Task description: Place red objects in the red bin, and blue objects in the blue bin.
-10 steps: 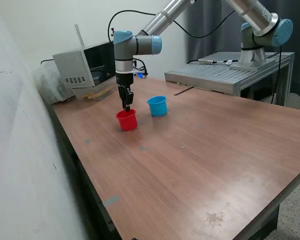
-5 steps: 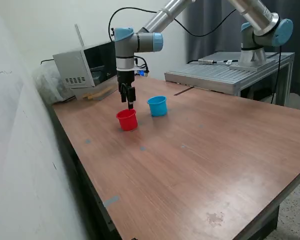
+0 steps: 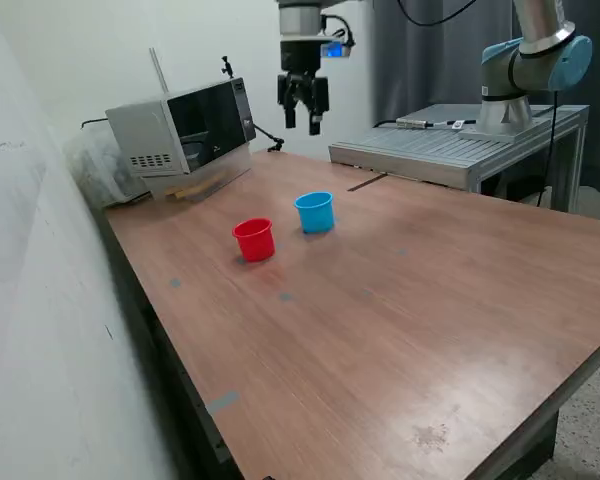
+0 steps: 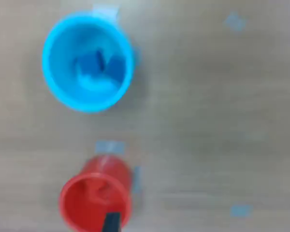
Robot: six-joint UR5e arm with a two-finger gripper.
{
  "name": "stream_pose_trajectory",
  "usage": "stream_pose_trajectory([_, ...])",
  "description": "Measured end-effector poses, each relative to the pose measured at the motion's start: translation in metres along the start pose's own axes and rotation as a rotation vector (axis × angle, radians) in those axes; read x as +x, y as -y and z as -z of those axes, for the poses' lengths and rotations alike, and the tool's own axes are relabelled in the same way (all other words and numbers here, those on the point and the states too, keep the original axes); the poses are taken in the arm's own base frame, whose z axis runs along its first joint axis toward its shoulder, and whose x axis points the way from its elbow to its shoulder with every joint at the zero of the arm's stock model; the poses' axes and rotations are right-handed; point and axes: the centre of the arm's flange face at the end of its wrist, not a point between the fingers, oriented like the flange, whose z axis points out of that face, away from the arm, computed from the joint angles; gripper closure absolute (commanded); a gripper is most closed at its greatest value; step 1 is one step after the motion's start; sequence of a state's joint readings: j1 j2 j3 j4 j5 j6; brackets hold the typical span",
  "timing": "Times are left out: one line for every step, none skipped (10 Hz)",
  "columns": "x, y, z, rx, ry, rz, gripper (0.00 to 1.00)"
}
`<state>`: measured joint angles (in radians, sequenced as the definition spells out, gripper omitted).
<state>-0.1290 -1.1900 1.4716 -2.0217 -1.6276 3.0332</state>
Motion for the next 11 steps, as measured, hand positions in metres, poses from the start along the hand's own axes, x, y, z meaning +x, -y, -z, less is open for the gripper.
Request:
stream_pose_trajectory([0.021,0.030,0.039,0.022,-0.006,0.005,0.00])
stream_pose_trajectory([0.040,0.061,0.073,0.041,-0.011,0.000,0.00])
stream_pose_trajectory([0.059,0.095,0.104,0.068,-0.015,-0.003,0.00])
stream_pose_trajectory([0.078,0.129,0.129,0.094,-0.018,0.007,0.00])
stream_pose_trajectory([0.095,0.160,0.151,0.105,-0.020,0.030,0.00])
stream_pose_trajectory([0.109,0.188,0.171,0.107,-0.024,0.058,0.00])
stream_pose_trajectory([0.119,0.214,0.186,0.120,-0.026,0.085,0.00])
stream_pose_trajectory([0.125,0.236,0.190,0.164,-0.025,0.107,0.00])
stream_pose_trajectory([0.127,0.254,0.186,0.241,-0.019,0.124,0.00])
stream_pose_trajectory([0.128,0.269,0.180,0.319,-0.010,0.136,0.00])
stream_pose_trajectory([0.128,0.279,0.176,0.374,-0.004,0.143,0.00])
